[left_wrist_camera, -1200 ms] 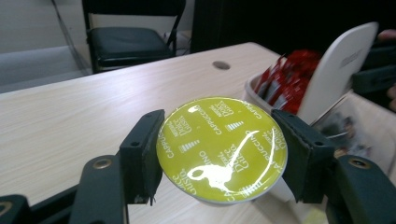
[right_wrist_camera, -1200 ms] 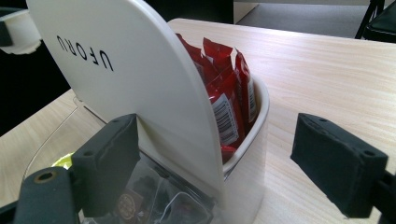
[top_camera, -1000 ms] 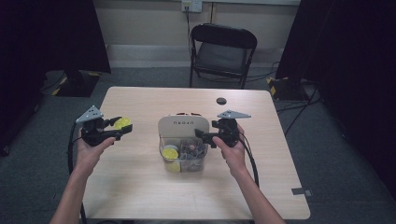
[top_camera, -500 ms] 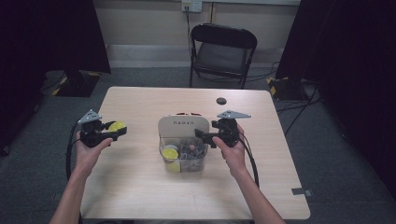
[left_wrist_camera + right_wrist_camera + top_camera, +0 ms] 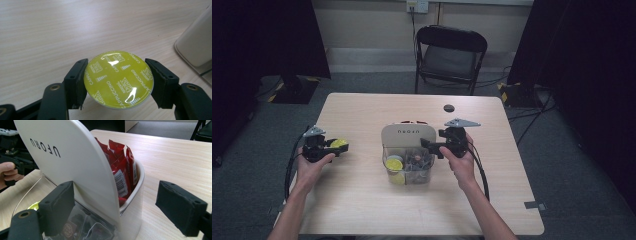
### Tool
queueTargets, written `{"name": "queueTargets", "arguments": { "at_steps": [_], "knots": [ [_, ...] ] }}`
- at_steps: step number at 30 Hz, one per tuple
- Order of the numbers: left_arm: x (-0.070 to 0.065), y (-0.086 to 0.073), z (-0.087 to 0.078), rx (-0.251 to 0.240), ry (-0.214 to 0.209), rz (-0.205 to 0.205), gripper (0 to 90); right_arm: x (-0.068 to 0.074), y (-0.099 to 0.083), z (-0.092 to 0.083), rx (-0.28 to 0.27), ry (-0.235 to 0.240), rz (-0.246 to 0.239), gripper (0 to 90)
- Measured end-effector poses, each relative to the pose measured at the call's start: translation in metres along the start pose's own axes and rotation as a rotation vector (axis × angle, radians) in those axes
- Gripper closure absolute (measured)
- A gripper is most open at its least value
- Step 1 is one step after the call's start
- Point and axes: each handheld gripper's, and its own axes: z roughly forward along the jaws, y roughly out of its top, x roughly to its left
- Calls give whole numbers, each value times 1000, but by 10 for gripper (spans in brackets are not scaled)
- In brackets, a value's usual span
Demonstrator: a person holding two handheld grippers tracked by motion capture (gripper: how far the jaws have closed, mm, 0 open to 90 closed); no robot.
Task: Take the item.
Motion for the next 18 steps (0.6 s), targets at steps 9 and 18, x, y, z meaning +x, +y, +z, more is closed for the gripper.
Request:
{"name": "queueTargets", "arguments": {
  "at_steps": [9,18],
  "knots": [
    [-8,-5,15,61,-14,25,380,1,-1,1,5,-1,0,149],
    [-11,-10,26,96,-10,29,380,1,-1,2,13,6,3,151]
  ]
}}
